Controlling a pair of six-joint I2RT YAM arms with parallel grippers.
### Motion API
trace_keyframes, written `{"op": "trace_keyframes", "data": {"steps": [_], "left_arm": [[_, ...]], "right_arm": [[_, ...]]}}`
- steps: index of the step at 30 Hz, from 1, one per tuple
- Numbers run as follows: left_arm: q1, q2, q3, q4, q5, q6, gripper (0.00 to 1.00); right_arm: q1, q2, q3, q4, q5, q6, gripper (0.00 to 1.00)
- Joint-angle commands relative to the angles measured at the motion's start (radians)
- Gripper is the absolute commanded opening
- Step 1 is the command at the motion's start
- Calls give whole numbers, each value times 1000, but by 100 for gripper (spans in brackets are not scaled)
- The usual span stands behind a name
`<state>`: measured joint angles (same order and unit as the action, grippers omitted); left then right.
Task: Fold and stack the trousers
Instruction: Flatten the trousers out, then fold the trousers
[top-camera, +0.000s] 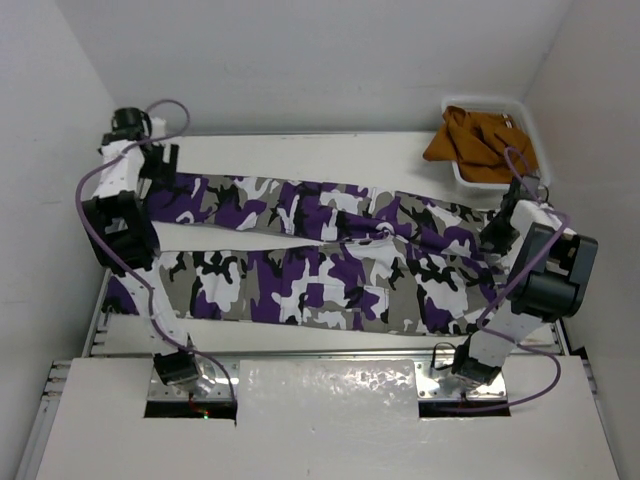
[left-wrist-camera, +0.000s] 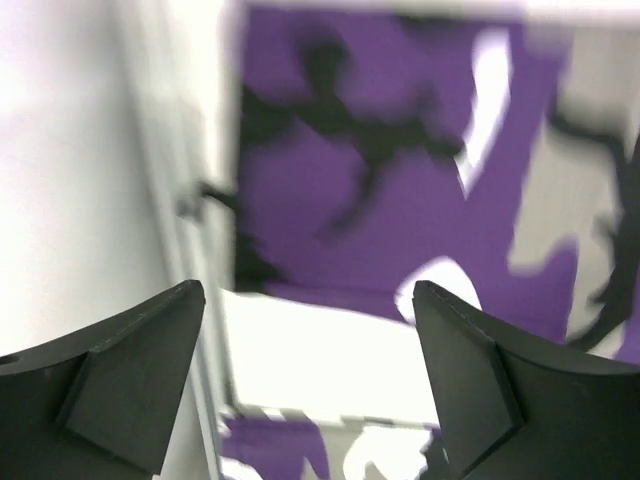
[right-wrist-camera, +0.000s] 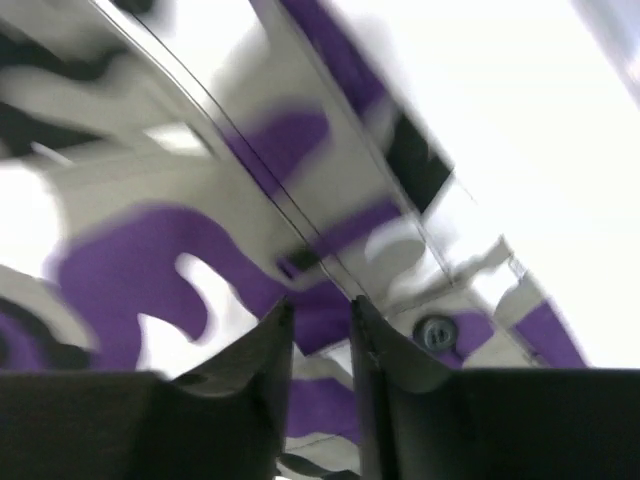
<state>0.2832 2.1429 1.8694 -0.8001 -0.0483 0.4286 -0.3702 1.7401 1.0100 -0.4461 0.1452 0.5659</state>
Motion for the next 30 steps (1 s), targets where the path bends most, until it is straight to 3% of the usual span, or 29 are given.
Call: {"op": "trace_keyframes", "data": {"steps": [1,4,8,11,15,22,30], "left_arm": [[56,15,185,22,113,-114,85],[82,98,304,35,113,-168,89],[116,184,352,93,131,-267,93],[154,253,356,192,151,-327,98],[178,302,375,257,173,-331,100],[172,391,385,282,243,-320,100],[125,492,451,345,283,-287,98]], "right_arm": [[-6,-18,175,20,-16,-95,32],[-32,42,271,21,-38,-80,45],[-36,176,409,14,-45,-89,64],[-36,306,574,-46,-36,-75,70],[-36,419,622,-40,-24,-70,77],[-35,449,521,53,-62,-49,78],[-26,481,496,81,-50,-46,69]]}}
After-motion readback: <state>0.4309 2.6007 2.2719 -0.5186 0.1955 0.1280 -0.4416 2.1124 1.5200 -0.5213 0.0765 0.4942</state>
